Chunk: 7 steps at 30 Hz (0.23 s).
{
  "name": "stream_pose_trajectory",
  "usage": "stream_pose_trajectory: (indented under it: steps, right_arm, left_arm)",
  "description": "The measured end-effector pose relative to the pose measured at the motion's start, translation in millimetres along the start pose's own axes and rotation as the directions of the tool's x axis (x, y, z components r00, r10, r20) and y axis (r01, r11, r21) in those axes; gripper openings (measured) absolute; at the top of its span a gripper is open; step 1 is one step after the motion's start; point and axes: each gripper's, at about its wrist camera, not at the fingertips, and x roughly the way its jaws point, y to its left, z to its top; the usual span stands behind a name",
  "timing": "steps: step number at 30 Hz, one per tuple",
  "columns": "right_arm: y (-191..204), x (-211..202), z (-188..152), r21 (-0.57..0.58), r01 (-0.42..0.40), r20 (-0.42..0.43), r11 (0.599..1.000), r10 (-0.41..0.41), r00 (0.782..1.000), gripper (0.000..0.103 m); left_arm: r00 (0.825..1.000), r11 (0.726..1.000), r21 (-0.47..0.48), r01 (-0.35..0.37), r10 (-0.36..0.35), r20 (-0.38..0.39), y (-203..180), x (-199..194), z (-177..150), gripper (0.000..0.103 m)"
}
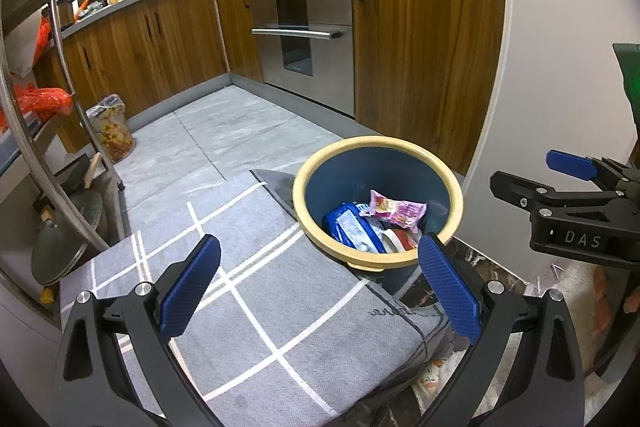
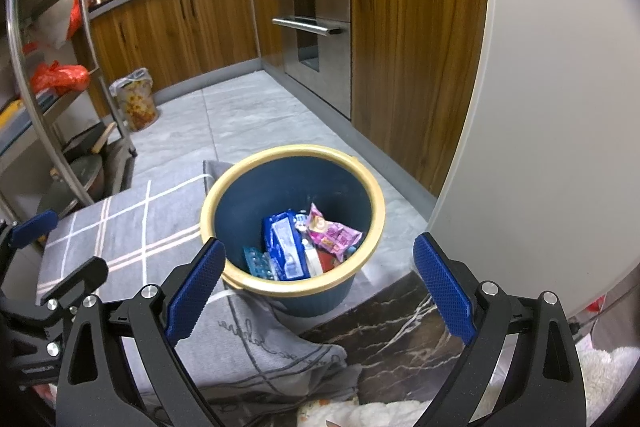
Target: Collect trash
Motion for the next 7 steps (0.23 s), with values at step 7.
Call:
stream_pose_trajectory:
  steps: [7]
  right_arm:
    - [15.0,12.4,-4.5,0.034,0.031,-0.082,0.999,-0.028,0.996,0.097]
  left_arm:
    - [0.996,0.997,-0.027,-0.078,0.079,0.031,13.9,-13.6,12.8,0.098]
